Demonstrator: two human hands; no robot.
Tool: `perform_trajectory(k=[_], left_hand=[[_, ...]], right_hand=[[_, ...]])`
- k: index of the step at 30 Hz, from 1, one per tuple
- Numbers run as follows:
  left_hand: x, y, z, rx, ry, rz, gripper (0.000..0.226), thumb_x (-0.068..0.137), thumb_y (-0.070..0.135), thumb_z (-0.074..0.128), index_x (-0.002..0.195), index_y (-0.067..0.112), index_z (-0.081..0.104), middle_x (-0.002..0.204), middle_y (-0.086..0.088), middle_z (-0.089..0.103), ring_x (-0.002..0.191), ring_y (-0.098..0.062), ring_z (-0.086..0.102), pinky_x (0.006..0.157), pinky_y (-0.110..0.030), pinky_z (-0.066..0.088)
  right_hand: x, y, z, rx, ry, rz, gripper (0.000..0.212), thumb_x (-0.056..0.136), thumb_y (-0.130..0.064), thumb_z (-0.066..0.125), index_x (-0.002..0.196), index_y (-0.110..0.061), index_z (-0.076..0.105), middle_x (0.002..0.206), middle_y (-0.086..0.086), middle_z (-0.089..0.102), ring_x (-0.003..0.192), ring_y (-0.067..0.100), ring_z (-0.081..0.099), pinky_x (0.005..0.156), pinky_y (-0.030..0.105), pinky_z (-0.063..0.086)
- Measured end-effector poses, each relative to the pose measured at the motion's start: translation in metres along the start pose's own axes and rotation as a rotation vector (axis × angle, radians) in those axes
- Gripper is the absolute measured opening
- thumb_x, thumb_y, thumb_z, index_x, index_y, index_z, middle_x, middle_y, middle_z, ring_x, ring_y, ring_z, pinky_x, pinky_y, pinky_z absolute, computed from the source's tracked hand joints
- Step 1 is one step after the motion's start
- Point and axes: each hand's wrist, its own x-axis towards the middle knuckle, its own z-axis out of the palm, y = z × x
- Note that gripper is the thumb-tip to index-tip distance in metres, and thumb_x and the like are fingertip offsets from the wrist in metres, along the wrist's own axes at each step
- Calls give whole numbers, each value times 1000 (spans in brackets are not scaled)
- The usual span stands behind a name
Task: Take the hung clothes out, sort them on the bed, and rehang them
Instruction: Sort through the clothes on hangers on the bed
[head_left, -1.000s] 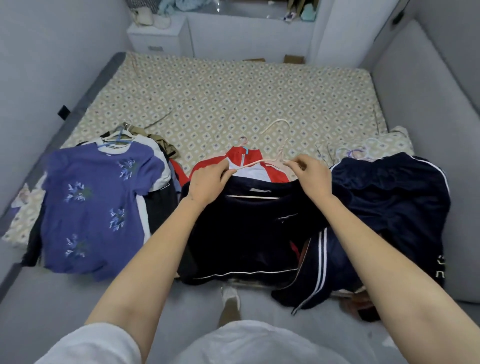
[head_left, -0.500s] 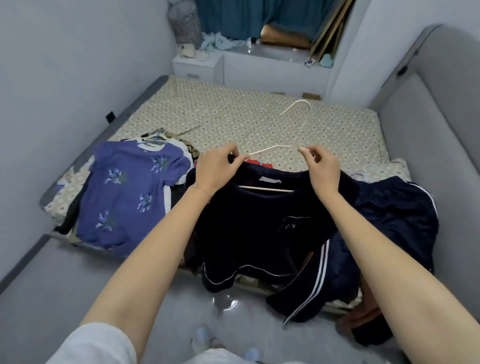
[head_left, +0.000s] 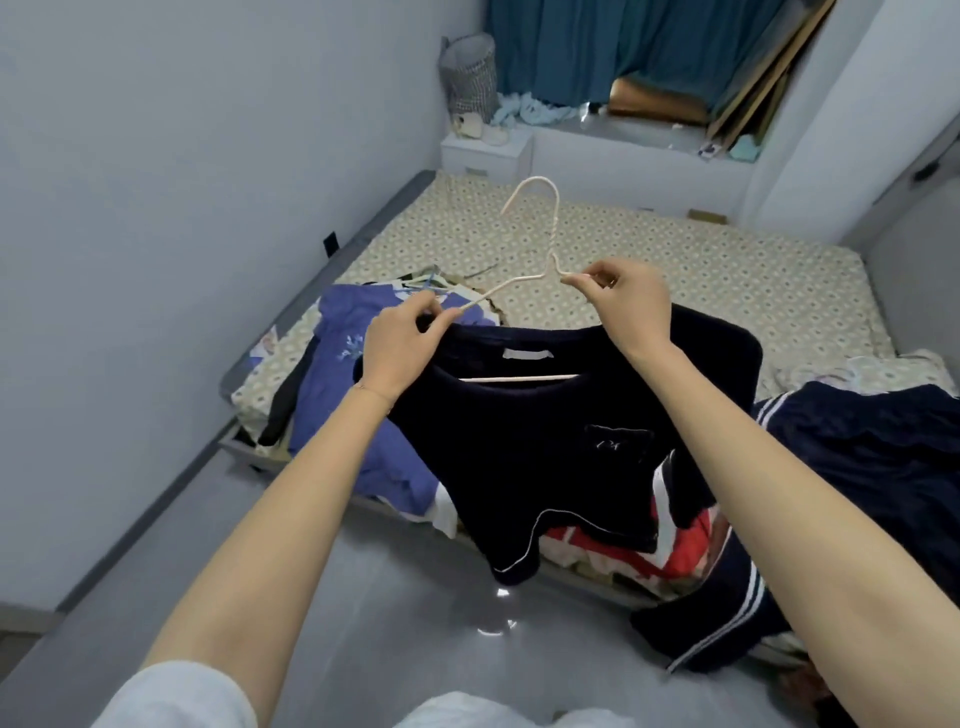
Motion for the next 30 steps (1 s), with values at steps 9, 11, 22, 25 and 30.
perform_trajectory(k=[9,11,22,25,30], left_hand=[[24,-88,-102,116,102,-11,34,89,57,60,81,24,67,82,7,71,77,-20,66,69,-37,50],[30,-106,-114,128,99,-19,35,89,56,59,82,23,67,80,6,71,77,-21,66,69,-37,49],[115,-221,-116,205,35,-182,31,94,45,62,90,14,67,83,-2,70,76,-24,61,66,-37,44],[146,-246,-109,191,-8,-209,30,96,41,61,92,12,65,87,-1,68,77,-18,57,66,-30,38],[189,-291,-92,146,-35,-249,26,98,35,60,94,10,65,90,0,68,82,-19,58,71,-29,40]], right_hand=[[20,-83,98,117,-80,3,52,78,-61,68,62,-12,62,59,4,63,58,23,57,60,39,43],[28,-89,116,87,-159,-9,60,80,-65,61,59,-10,53,59,7,61,59,27,55,59,41,41],[88,-70,237,91,-295,42,53,96,-52,50,63,-12,45,55,0,42,57,17,42,56,39,30],[119,-70,270,97,-267,88,53,92,-60,51,68,-12,52,60,-1,52,63,20,52,59,38,36],[166,-68,314,90,-276,136,47,92,-57,54,69,-16,52,61,-3,52,67,22,55,57,35,33]])
